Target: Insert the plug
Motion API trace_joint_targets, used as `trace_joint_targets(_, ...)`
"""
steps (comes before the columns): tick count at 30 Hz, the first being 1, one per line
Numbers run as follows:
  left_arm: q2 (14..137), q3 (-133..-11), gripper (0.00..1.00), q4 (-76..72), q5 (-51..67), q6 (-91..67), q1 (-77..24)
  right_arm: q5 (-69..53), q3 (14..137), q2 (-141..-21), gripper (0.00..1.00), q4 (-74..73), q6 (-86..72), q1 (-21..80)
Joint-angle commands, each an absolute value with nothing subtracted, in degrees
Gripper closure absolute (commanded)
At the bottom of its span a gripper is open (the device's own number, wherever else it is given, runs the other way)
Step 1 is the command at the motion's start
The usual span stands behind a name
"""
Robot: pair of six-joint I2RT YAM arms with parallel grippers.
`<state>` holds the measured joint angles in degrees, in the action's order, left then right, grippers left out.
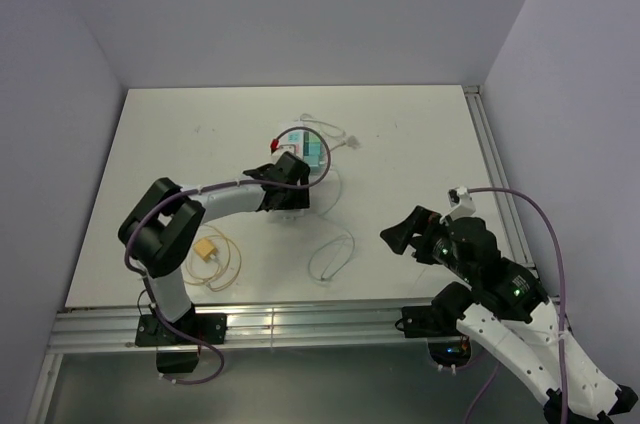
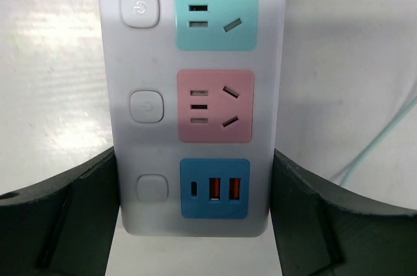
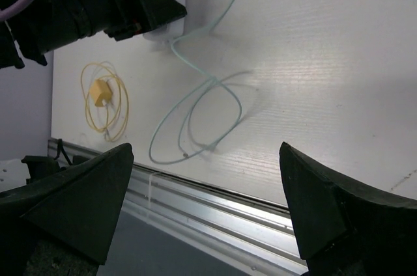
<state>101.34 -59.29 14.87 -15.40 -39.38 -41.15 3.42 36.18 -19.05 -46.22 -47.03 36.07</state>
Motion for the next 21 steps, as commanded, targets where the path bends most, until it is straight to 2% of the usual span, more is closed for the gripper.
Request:
trace_joint_targets(1, 106.08, -63.96, 0.99, 21.26, -22.49, -36.48, -40.43, 4.04, 36.74, -17.41, 0.0, -48.25, -47.29, 35.77)
trace_joint_targets(6, 108.72, -66.88, 0.77, 24.17, -26.45, -35.33, -40.43, 3.08, 36.74, -16.35, 0.0, -48.34, -47.55, 35.86)
trace_joint_targets(10, 109.51, -67.85, 0.55, 24.7, -26.81, -33.84, -40.43, 1.15, 35.77, -16.43, 0.0, -46.85, -47.64, 35.86)
trace_joint_targets(11, 109.6, -68.03, 0.47, 24.78, -26.81, -33.4, -40.43, 0.97, 35.6, -16.52, 0.0, -46.76, -47.55, 35.86)
trace_joint_targets(16, 108.2, -68.2, 0.37, 25.13, -26.8, -32.43, -40.43, 1.41, 35.77, -16.0, 0.0, -47.55, -47.29, 35.86)
trace_joint_targets(17, 107.32, -68.29, 0.15, 25.22, -26.72, -32.34, -40.43, 1.58, 35.86, -15.91, 0.0, -47.81, -47.29, 35.86)
trace_joint_targets(18, 106.71, -68.29, 0.07, 25.22, -26.72, -32.26, -40.52, 1.84, 35.95, -15.73, 0.0, -47.99, -47.29, 35.86)
trace_joint_targets(19, 106.0, -68.29, 0.02, 25.4, -26.54, -32.17, -40.43, 1.93, 36.03, -15.56, 0.0, -48.16, -47.29, 35.86)
trace_joint_targets(21, 103.54, -67.94, 0.0, 25.58, -26.11, -32.26, -40.43, 2.02, 36.21, -15.47, 0.0, -48.6, -47.29, 35.86)
